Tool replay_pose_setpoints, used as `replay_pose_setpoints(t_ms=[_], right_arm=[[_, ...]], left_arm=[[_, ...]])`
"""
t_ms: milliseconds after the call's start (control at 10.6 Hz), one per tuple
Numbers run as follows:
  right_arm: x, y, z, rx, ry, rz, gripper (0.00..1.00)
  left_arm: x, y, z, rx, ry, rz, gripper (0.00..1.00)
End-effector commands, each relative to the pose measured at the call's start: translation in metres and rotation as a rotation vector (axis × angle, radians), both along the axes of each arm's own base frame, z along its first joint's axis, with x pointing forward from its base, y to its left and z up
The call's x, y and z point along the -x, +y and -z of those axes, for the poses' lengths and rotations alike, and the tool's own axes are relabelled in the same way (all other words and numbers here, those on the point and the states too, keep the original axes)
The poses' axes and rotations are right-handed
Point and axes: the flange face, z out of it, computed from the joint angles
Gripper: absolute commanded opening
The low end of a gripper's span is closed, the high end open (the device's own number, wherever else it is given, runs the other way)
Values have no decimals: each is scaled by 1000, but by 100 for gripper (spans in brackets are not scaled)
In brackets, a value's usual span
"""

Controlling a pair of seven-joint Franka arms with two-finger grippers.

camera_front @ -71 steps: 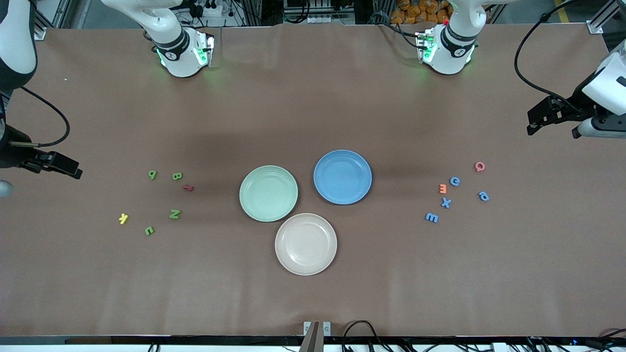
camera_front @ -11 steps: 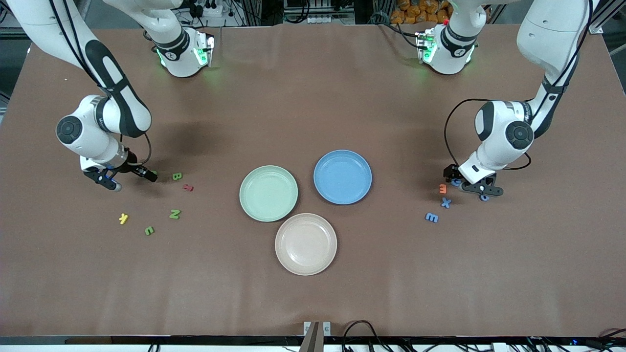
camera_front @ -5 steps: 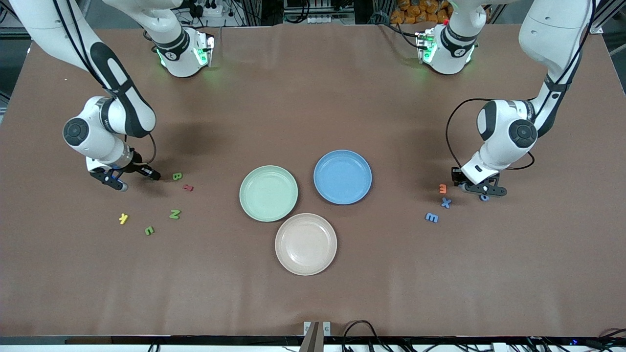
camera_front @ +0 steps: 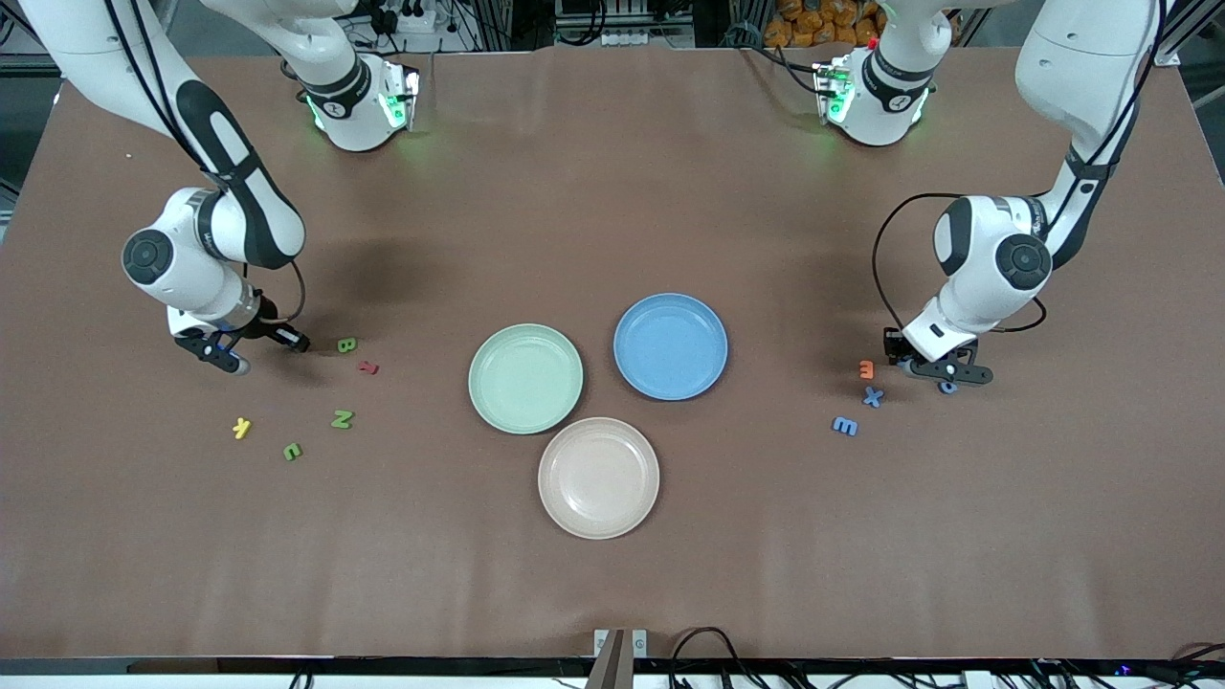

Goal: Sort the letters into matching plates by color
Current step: 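Grasp the blue g with the left gripper while the right gripper grasps b, then drop the g on the blue plate while the right gripper drops b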

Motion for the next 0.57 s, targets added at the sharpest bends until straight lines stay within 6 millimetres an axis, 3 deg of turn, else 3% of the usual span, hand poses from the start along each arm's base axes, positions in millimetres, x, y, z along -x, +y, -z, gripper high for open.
replay_pose_setpoints(t_ms=[0,94,283,471], right_arm=[[5,2,6,-5,7,17,28],[5,2,6,-6,9,17,26],[4,2,4,-7,12,15,25],[-7,6,-12,-15,12,-4,19]], left_arm=[[-19,-4,-29,-2,-69,-6,0],[-24,-8,-37,5,-86,-9,0],[-37,-37,-50,30,-103,-22,0],[-52,-68,-71,39,-37,-57,0]])
